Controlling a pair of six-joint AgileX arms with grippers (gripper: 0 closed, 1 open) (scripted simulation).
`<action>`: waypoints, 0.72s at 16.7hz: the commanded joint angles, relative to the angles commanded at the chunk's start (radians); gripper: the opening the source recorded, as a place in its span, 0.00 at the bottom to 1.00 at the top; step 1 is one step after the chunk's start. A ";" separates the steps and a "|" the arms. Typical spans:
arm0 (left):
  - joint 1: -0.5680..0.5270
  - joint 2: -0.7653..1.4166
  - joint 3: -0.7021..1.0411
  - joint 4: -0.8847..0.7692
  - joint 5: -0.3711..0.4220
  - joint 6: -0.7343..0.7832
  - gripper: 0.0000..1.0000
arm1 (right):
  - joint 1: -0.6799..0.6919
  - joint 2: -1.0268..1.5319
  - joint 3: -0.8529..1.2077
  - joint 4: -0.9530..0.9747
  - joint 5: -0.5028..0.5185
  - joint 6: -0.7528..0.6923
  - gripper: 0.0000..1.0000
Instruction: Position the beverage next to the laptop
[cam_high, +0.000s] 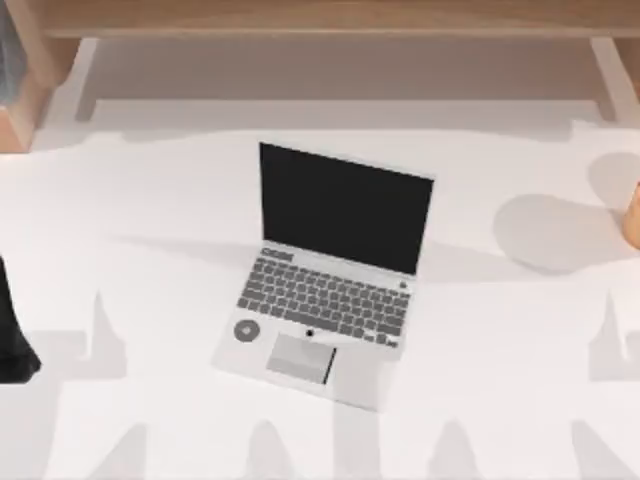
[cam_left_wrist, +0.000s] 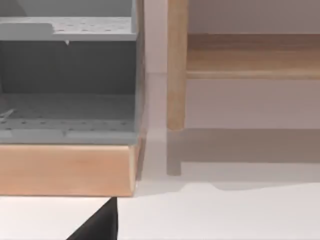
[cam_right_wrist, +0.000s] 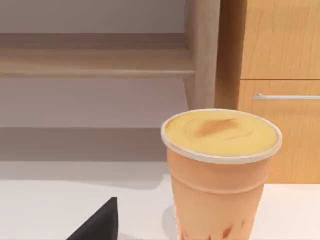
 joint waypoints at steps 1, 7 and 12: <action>0.000 0.000 0.000 0.000 0.000 0.000 1.00 | 0.000 0.000 0.000 0.000 0.000 0.000 1.00; 0.000 0.000 0.000 0.000 0.000 0.000 1.00 | -0.008 0.161 0.017 0.155 -0.004 0.000 1.00; 0.000 0.000 0.000 0.000 0.000 0.000 1.00 | -0.024 0.569 0.053 0.481 -0.013 0.000 1.00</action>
